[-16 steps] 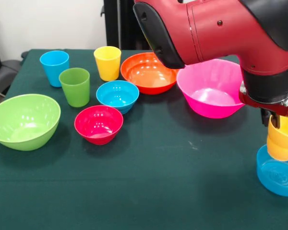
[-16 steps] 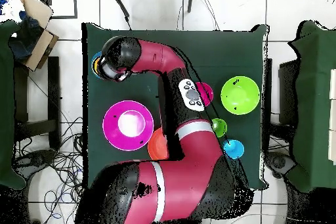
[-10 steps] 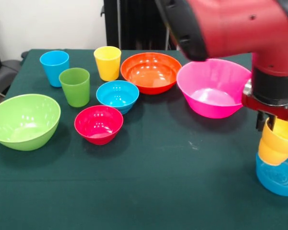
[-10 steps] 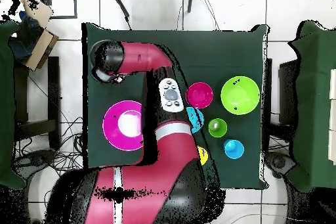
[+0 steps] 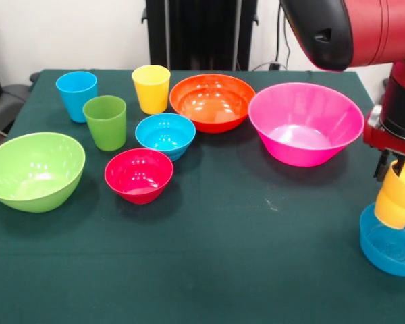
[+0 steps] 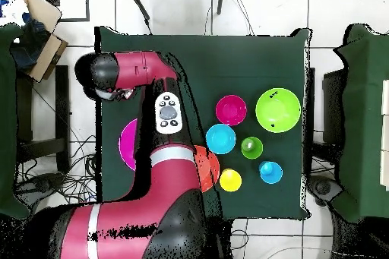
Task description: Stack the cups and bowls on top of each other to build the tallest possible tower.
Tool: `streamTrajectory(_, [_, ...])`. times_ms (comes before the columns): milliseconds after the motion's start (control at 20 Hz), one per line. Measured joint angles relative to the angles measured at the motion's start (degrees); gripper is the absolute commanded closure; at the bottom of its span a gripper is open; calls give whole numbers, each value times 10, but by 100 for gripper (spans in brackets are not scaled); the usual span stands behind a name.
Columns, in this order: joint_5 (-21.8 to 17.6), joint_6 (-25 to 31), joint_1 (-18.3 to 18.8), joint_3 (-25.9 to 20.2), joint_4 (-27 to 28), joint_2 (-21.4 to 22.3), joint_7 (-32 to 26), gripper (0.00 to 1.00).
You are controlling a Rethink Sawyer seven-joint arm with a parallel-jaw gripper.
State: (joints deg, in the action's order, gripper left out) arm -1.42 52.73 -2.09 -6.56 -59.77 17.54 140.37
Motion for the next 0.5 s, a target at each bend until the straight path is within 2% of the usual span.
streamTrajectory(500, [6, 0, 3, 29, 15, -6, 0, 100])
